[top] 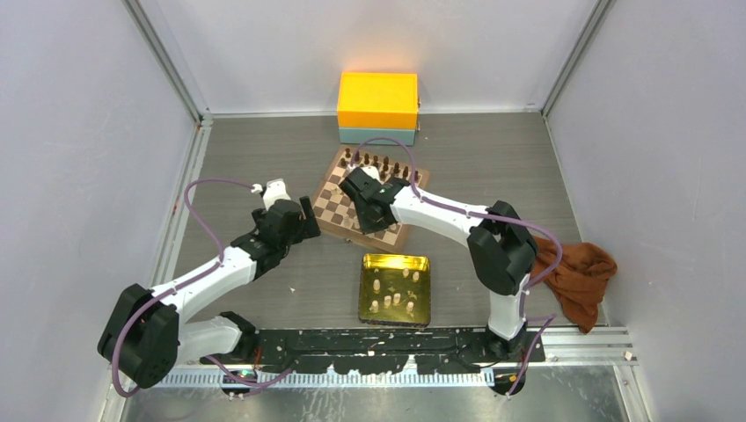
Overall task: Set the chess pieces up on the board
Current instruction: Place the chess piece on the chessboard.
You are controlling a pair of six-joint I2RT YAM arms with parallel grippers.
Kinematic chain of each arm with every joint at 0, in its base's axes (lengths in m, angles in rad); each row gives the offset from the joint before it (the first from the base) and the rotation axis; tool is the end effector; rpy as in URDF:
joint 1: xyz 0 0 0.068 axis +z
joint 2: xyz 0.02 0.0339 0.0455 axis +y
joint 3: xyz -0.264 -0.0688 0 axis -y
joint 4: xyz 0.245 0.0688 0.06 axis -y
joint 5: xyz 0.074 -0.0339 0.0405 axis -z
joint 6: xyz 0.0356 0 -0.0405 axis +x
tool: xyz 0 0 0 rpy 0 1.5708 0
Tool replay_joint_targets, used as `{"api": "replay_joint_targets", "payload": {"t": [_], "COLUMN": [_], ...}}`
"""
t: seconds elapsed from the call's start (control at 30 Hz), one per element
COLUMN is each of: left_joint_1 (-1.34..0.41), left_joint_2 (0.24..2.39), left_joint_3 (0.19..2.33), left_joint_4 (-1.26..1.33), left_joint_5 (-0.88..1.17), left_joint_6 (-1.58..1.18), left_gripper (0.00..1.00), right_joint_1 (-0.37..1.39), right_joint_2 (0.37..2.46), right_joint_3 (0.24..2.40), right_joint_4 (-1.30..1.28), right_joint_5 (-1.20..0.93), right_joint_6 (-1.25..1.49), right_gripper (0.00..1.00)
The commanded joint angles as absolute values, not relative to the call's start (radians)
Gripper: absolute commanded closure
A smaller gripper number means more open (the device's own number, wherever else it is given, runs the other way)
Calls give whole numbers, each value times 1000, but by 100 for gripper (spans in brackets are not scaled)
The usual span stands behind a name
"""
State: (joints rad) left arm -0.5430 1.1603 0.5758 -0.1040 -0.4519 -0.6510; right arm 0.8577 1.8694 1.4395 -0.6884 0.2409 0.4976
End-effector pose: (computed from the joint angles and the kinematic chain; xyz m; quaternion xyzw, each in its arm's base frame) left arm 0.2083 -0.1076 0.2031 -0.1431 0.8748 -0.0664 0.4580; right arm 0.2634 0.2916 0.2206 -0.1467 0.9566 0.0484 0.2469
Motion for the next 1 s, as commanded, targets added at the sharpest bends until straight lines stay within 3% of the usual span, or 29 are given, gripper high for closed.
{"api": "replay_joint_targets", "payload": {"t": [0.0, 0.97], "left_joint_1": [-548, -546], "left_joint_2": [1158, 1177], "left_joint_3": [597, 594], "left_joint_4": [-47, -39], "left_joint_5": [-466, -466], "left_joint_6": [-661, -658], "left_gripper": [3, 3], "right_joint_1": [848, 831], "right_joint_2": [1879, 1921], "right_joint_3": [1497, 1508], "right_joint_4": [-661, -620], "right_joint_5": [242, 211], "right_joint_6": [470, 449], "right_gripper": [99, 99]}}
